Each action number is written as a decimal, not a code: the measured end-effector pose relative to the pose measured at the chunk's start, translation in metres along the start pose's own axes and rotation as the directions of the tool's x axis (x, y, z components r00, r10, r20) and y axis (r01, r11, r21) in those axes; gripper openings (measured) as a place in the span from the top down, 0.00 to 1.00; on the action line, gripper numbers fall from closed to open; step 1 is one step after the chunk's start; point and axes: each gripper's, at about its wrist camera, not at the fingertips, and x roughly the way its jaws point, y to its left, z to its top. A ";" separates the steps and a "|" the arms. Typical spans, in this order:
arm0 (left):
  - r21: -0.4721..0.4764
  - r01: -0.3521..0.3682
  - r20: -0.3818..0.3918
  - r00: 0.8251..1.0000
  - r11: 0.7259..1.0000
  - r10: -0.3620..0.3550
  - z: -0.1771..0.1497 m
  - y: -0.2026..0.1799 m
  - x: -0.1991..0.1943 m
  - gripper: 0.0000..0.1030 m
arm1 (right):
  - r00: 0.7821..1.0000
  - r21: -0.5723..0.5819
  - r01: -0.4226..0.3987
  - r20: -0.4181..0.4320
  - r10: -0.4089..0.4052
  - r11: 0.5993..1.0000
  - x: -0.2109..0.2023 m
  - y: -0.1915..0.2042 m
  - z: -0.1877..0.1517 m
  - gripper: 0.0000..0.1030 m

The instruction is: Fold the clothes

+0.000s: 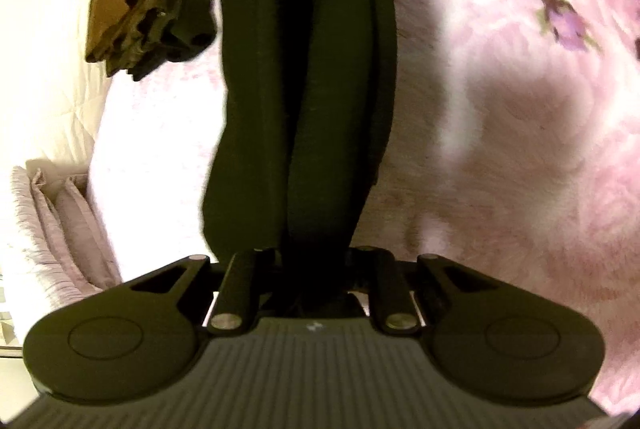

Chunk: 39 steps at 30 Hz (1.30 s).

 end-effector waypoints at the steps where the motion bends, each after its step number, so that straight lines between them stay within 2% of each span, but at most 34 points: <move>1: -0.002 -0.002 -0.001 1.000 1.000 0.002 0.001 0.005 -0.004 0.87 | 1.000 -0.003 0.005 0.003 -0.005 1.000 -0.005 -0.003 0.002 0.81; 15: -0.026 0.007 -0.013 1.000 1.000 -0.007 0.013 0.063 -0.074 0.87 | 0.997 -0.069 0.055 0.060 -0.051 0.996 -0.090 -0.044 0.033 0.83; 22: -0.065 -0.042 -0.038 0.999 0.997 0.039 0.031 0.102 -0.110 0.87 | 0.990 -0.098 0.068 0.127 -0.055 0.993 -0.137 -0.073 0.034 0.83; 26: -0.091 -0.097 -0.072 0.993 0.991 0.090 0.049 0.144 -0.115 0.86 | 0.978 -0.128 0.106 0.191 -0.080 0.986 -0.155 -0.112 0.033 0.84; 31: -0.135 -0.212 -0.123 0.973 0.968 0.196 0.099 0.225 -0.103 0.86 | 0.947 -0.156 0.193 0.288 -0.142 0.969 -0.168 -0.200 0.025 0.84; 35: -0.186 -0.311 -0.151 0.946 0.932 0.286 0.152 0.307 -0.071 0.86 | 0.911 -0.168 0.282 0.355 -0.209 0.944 -0.168 -0.306 0.019 0.84; 38: -0.230 -0.390 -0.161 0.919 0.892 0.360 0.192 0.365 -0.042 0.86 | 0.869 -0.169 0.381 0.400 -0.290 0.909 -0.165 -0.383 0.016 0.84; 39: -0.245 -0.419 -0.163 0.907 0.874 0.388 0.205 0.383 -0.032 0.86 | 0.848 -0.166 0.424 0.419 -0.325 0.890 -0.163 -0.405 0.014 0.84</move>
